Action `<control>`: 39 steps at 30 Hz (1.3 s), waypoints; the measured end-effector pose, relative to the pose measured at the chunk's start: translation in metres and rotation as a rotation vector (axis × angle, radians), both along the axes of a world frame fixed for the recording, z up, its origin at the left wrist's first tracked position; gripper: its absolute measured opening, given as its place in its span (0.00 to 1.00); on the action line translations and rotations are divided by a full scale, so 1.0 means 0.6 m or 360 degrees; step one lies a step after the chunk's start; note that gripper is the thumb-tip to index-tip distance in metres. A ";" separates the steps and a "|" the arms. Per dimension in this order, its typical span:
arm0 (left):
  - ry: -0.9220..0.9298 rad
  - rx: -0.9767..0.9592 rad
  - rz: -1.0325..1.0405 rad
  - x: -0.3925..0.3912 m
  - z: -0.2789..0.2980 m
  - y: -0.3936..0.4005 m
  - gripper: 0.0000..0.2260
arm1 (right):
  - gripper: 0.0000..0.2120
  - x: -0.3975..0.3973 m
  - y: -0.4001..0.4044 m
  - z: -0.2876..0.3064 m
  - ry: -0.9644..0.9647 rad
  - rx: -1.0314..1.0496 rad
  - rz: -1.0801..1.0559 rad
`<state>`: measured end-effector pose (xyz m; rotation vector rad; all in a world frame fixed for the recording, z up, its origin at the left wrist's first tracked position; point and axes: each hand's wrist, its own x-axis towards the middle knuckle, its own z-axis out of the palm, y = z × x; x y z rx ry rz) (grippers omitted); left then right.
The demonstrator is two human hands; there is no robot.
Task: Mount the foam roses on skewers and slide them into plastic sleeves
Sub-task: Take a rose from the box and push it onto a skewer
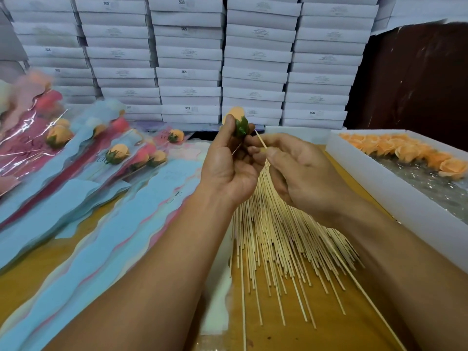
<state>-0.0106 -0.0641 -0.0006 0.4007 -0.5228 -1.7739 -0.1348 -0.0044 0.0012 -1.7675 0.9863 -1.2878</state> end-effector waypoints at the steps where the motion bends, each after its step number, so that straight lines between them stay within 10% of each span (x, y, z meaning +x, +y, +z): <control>1: -0.0004 -0.0005 -0.0006 -0.001 0.000 0.001 0.16 | 0.15 -0.001 0.001 0.001 0.0025 -0.0038 0.0003; 39: -0.0020 -0.0111 0.0143 -0.011 0.004 0.014 0.06 | 0.19 -0.002 0.004 0.002 0.0130 -0.0088 -0.0007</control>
